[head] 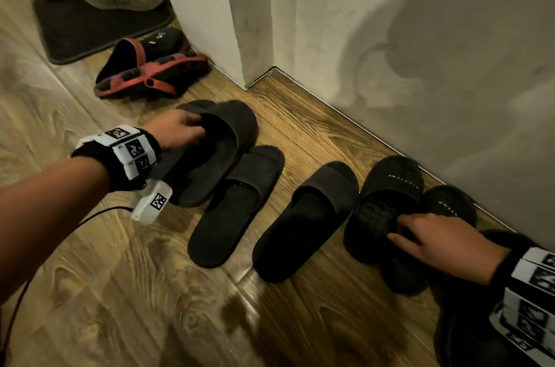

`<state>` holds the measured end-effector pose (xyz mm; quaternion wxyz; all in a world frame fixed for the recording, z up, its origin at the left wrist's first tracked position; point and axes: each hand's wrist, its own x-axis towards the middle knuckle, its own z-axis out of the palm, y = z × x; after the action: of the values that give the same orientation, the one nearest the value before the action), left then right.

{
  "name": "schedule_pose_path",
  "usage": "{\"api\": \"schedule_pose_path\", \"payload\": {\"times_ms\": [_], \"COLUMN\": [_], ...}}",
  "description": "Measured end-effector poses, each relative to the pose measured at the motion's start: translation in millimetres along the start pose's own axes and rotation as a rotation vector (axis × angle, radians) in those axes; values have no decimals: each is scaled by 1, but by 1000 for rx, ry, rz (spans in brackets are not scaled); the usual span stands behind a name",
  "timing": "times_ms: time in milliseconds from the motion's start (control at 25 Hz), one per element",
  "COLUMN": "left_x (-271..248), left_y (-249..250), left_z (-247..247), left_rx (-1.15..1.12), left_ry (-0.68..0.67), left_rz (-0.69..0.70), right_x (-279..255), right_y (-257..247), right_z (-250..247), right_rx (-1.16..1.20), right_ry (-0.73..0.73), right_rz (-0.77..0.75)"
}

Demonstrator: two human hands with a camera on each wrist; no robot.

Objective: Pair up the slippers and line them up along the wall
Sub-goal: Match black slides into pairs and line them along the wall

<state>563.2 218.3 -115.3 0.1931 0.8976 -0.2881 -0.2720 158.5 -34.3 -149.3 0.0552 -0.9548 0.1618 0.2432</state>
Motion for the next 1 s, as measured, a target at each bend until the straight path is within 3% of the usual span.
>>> {"api": "schedule_pose_path", "payload": {"times_ms": [80, 280, 440, 640, 680, 880, 1000], "left_x": [-2, -2, -15, -49, -53, -49, -44], "left_y": [-8, -22, -6, 14, 15, 25, 38], "left_z": [3, 2, 9, 72, 89, 130, 146], "left_rx": [196, 301, 391, 451, 463, 466, 419], "left_ry": [-5, -10, 18, -441, -444, -187, -186], "left_rz": [42, 30, 4, 62, 67, 209, 260], "right_x": [1, 3, 3, 5, 6, 4, 3], "right_y": [-3, -8, -12, -15, -15, -15, -15], "right_z": [1, 3, 2, -1, -1, 1, 3], "right_rx": [-13, -3, -17, -17, -19, -28, -9], "right_ry": [3, -17, -3, -7, -5, -21, -37], "right_rz": [3, -4, -6, -23, -24, -13, -13]}}
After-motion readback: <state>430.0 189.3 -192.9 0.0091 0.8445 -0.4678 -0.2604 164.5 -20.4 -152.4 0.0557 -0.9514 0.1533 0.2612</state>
